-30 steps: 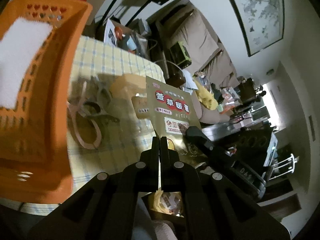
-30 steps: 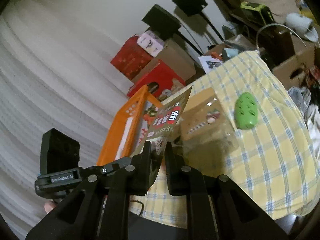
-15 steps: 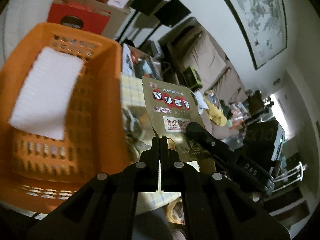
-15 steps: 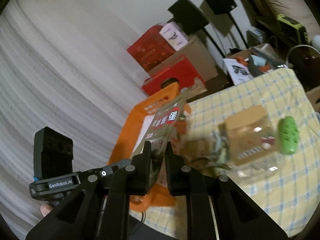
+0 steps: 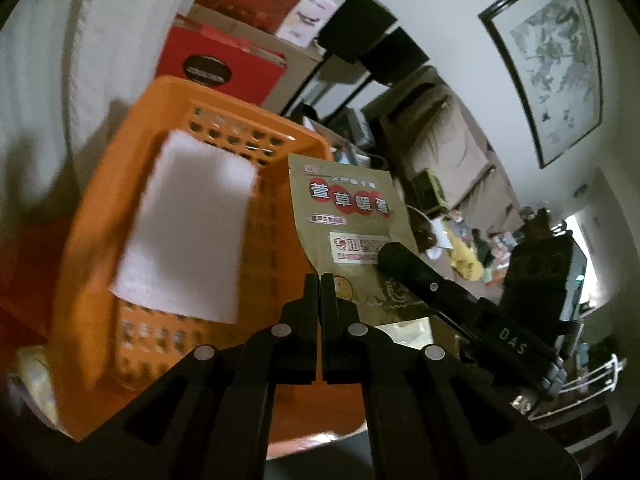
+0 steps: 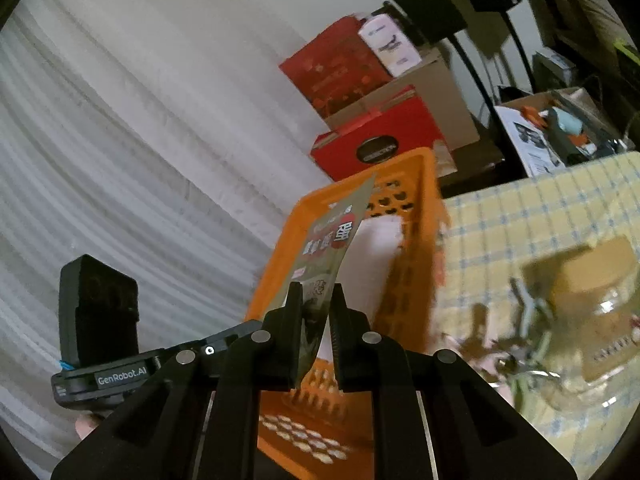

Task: Organize objects
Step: 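Lower the gold pouch onto the foam sheet in the basket, open right gripper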

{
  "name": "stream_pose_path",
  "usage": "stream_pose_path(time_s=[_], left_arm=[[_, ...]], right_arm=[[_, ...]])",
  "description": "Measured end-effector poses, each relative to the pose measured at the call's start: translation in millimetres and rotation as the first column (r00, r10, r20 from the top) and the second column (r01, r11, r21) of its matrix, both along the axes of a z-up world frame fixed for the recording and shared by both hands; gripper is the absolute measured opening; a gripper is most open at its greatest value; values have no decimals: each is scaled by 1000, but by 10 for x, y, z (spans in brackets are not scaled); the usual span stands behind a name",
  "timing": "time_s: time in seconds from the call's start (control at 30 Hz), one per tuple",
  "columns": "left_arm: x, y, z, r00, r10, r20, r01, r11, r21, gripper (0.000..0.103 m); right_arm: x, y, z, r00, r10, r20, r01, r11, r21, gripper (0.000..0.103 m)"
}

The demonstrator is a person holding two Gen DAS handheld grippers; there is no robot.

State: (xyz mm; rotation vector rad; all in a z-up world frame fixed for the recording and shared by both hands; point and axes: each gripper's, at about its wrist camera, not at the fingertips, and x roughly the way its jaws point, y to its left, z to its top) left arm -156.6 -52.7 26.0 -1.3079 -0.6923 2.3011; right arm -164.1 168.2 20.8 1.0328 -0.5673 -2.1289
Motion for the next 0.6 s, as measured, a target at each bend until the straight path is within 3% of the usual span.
stream_pose_path(time_s=[0.23,0.6], left_arm=[[-200,-317,-96,999,39,16,-38,997,-65,1],[-556,-544,-542,993,84,86,-69,983,-168,0]], right_arm=[[-279,-489,-115,998,15,60,-16,1000,25,12],[-605,-932,-512,985,-11,173,-11,992,127,12]])
